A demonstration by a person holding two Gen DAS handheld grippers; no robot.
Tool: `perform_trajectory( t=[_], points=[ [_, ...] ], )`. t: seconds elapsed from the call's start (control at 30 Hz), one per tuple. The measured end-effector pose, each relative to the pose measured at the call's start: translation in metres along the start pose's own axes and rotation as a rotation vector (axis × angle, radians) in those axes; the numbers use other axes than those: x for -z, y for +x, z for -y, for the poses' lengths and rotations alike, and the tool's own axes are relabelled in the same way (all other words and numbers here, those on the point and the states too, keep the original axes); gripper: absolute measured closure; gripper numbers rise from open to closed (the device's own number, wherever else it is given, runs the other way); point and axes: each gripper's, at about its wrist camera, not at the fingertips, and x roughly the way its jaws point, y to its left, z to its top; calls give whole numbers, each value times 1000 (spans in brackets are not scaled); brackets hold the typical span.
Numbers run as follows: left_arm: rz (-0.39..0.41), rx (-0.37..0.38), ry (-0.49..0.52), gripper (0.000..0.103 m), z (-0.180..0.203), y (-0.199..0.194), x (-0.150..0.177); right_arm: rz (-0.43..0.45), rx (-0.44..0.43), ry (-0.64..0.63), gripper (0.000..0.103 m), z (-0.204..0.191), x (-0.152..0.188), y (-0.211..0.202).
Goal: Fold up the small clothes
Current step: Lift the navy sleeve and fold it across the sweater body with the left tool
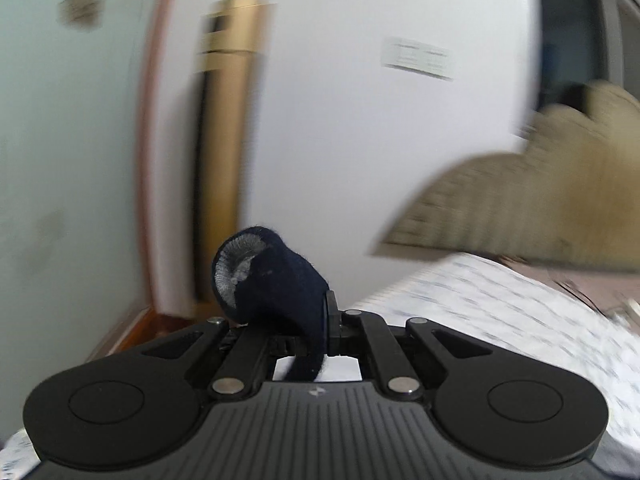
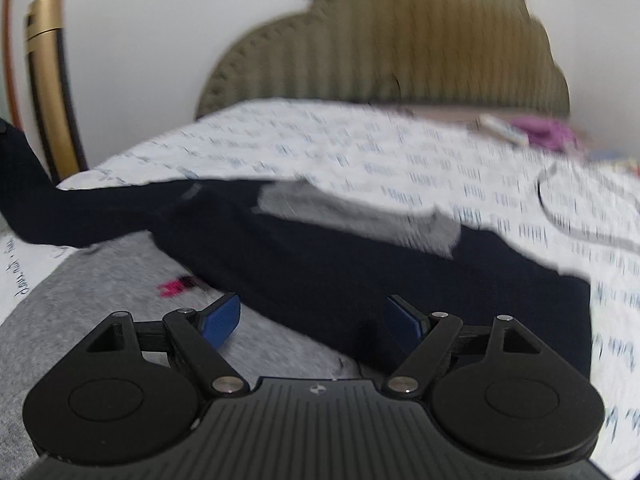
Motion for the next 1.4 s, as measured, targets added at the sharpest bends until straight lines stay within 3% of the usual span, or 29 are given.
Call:
perform_trajectory(
  t=[0.17, 0.37, 0.5, 0.73, 0.83, 0.9, 0.97, 1.0, 1.03, 1.1, 1.23, 1.4],
  points=[
    [3, 191, 92, 98, 82, -26, 13, 125, 4, 172, 21, 28, 5, -26],
    [-18, 359, 225, 98, 173, -42, 45, 154, 70, 221, 21, 58, 11, -40],
    [-110, 455, 277, 98, 221, -49, 71, 173, 100, 292, 21, 80, 20, -53],
    [-191, 574, 414, 98, 279, -70, 129, 193, 160, 345, 21, 104, 36, -69],
    [-322, 657, 491, 96, 301, -69, 155, 188, 182, 360, 21, 112, 41, -73],
    [-429, 705, 558, 89, 312, -63, 171, 186, 189, 366, 21, 115, 43, -75],
    [-466, 712, 635, 65, 316, -63, 181, 188, 193, 365, 21, 117, 43, -76],
    [-442, 704, 664, 57, 314, -66, 183, 192, 196, 362, 21, 117, 43, -78],
    [-412, 694, 684, 31, 309, -69, 182, 196, 197, 358, 21, 117, 41, -78],
    [-353, 707, 681, 8, 296, -76, 174, 204, 192, 358, 21, 116, 37, -76],
    [-322, 751, 635, 7, 264, -81, 147, 206, 119, 391, 21, 114, 26, -66],
    [-334, 662, 513, 7, 200, -72, 125, 115, -58, 402, 21, 106, 4, -27]
  ],
)
